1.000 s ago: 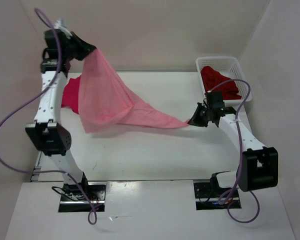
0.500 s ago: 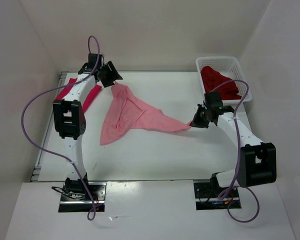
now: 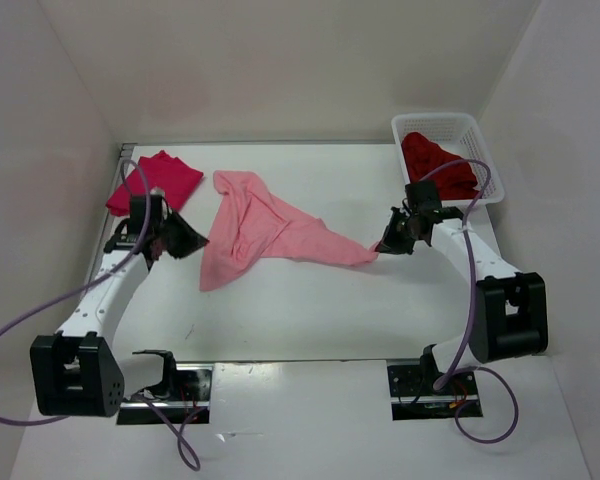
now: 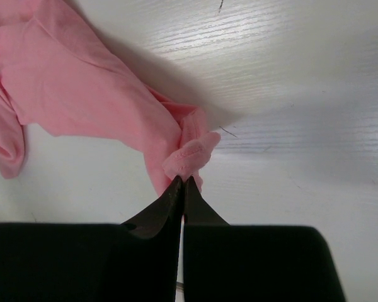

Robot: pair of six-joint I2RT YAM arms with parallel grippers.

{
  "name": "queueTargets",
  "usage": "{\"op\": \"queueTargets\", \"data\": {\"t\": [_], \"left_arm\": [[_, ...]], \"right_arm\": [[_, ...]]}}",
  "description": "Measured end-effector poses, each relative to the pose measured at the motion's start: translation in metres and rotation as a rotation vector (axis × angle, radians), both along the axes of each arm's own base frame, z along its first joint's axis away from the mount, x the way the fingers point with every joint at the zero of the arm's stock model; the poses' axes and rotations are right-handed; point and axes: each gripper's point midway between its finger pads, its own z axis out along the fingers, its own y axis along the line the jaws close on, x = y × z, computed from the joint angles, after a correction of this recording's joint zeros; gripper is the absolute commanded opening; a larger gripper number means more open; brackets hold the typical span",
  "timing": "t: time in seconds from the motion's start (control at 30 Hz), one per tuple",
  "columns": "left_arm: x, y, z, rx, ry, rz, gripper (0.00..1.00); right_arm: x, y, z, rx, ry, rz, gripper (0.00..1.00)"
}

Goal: Fold and stack the t-shirts
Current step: Flatten out the tshirt

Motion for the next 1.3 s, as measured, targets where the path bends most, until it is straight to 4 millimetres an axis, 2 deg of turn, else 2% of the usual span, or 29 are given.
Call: {"op": "queueTargets", "data": {"t": [0.1,0.13,0.23,0.3,0.47,0.57,0.73,0.97,1.1,1.23,1.3], "left_arm": [[-0.046,-0.004,-0.048,-0.078,0.174,0.082,0.22],[-0.06,-0.005,-0.06,-0.102,0.227,0.111,0.27],[-0.086,-0.007,-0.088,-0.159,0.341,0.196,0.29],[-0.095,-0.007,-0.096,-0.182,0.383,0.244,0.35],[-0.087,0.0,-0.09,-0.201,0.35,0.327,0.48],[-0.08,0.002,-0.092,-0.224,0.328,0.379,0.48],[-0.076,0.009,-0.102,-0.221,0.343,0.445,0.42],[-0.071,0.015,-0.119,-0.201,0.382,0.5,0.42],[-0.073,0.018,-0.127,-0.18,0.407,0.515,0.56],[-0.073,0.021,-0.13,-0.166,0.406,0.524,0.56],[-0.073,0.022,-0.134,-0.162,0.414,0.527,0.51]], "right_arm": [[0.0,0.003,-0.001,0.01,0.005,0.008,0.0],[0.0,0.004,-0.002,0.015,0.007,0.013,0.0],[0.001,0.006,-0.002,0.023,0.01,0.018,0.0],[0.002,0.007,-0.002,0.025,0.009,0.019,0.0],[0.002,0.008,-0.001,0.031,0.005,0.024,0.0],[0.003,0.011,-0.001,0.038,0.0,0.034,0.0],[0.002,0.014,0.0,0.045,0.0,0.041,0.0],[0.001,0.016,0.001,0.055,0.001,0.047,0.0],[0.001,0.017,0.001,0.062,0.001,0.051,0.0],[0.003,0.018,0.003,0.07,-0.008,0.055,0.0],[0.004,0.019,0.004,0.074,-0.014,0.057,0.0]]}}
